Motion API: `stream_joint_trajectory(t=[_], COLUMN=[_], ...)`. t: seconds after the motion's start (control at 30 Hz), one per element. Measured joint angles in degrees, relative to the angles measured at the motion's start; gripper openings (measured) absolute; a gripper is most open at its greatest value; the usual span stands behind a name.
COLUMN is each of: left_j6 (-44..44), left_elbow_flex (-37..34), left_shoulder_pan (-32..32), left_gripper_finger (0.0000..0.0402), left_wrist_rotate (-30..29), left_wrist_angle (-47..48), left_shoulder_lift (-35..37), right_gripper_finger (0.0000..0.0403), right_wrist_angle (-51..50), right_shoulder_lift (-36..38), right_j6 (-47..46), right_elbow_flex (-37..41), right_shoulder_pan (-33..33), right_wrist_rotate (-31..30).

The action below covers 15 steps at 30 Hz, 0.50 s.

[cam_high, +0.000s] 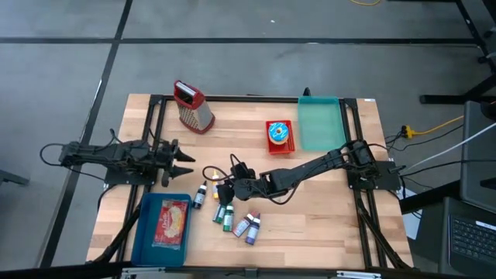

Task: Pick & Place Food Item
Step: Put the violet food coloring bottle into the green bin

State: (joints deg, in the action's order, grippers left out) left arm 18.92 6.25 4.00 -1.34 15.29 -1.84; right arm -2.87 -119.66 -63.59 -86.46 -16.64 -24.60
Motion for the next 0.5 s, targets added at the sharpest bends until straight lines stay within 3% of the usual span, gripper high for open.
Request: stream_joint_trajectory(t=[0.23,0.5], left_j6=[4.3,3.6], left_elbow_flex=[0.5,0.5], left_shoulder_pan=[0.1,0.1], left_gripper_finger=[0.0203,0.0203], left_wrist_rotate=[0.4,-0.1], left_wrist_angle=[4.6,5.1], left_shoulder_lift=[-1.4,-2.1], right_gripper_finger=[0.0217,0.0217], right_wrist_angle=[0.0,-3.8], right_shoulder_lift=[0.0,0.0], right_j6=[1.0,-8.7], right_elbow_flex=[0.0,0.0], right_shoulder_pan=[0.0,-2.0], right_wrist_rotate=[0.5,11.2])
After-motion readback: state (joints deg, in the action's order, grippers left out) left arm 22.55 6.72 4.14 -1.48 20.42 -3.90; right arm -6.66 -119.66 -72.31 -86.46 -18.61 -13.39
